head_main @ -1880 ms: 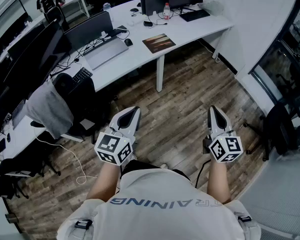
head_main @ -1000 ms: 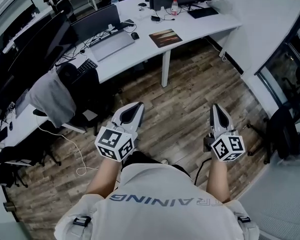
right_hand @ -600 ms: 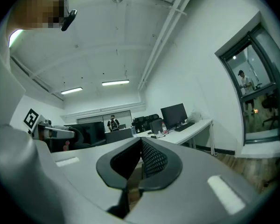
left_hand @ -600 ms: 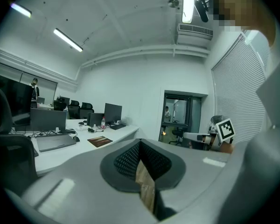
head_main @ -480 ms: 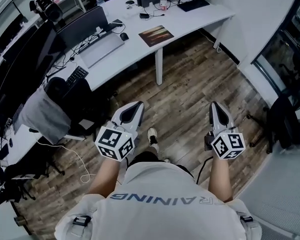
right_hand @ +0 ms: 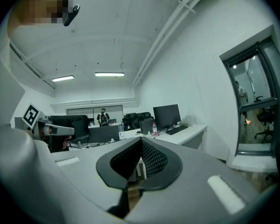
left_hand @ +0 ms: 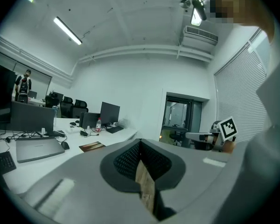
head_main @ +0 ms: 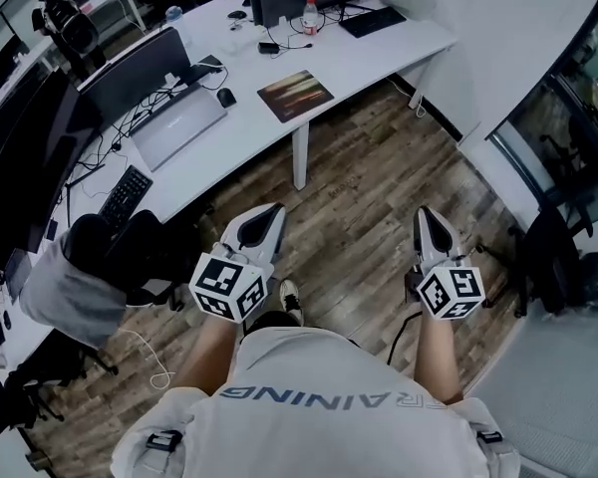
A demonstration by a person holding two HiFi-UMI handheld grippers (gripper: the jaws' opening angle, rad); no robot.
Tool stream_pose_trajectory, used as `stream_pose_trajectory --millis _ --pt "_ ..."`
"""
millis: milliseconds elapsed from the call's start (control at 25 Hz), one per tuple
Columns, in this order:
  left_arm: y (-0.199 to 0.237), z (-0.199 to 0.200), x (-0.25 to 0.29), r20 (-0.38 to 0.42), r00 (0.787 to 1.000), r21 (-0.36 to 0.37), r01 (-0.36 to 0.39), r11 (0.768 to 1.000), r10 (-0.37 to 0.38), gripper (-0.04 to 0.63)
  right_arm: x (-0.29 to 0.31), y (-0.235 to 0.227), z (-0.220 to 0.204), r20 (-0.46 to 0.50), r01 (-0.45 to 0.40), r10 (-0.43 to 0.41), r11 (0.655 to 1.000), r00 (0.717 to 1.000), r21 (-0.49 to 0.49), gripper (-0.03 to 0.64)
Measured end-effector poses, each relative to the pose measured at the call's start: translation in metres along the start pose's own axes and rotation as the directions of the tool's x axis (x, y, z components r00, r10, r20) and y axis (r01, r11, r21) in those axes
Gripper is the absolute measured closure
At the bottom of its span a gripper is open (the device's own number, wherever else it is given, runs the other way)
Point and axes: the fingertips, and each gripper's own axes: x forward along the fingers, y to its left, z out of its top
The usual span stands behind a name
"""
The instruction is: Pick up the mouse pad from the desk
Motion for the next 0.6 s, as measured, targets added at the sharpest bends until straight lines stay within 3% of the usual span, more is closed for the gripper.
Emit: stream_pose_trajectory --millis 240,600 --pt "0.058 0.012 0.035 -0.006 1.0 -0.036 0.0 0.999 0.0 0.595 0.076 0.006 0.014 -0.017 -0.02 0.02 1.0 1.0 -0.009 0.604" --pt "0.123 0.023 0.069 -0.014 0.999 -0.027 -0.035 0.999 0.034 0.595 0.15 0.01 0.015 -0.045 -0.02 0.019 1.0 0.999 -0.02 0.604"
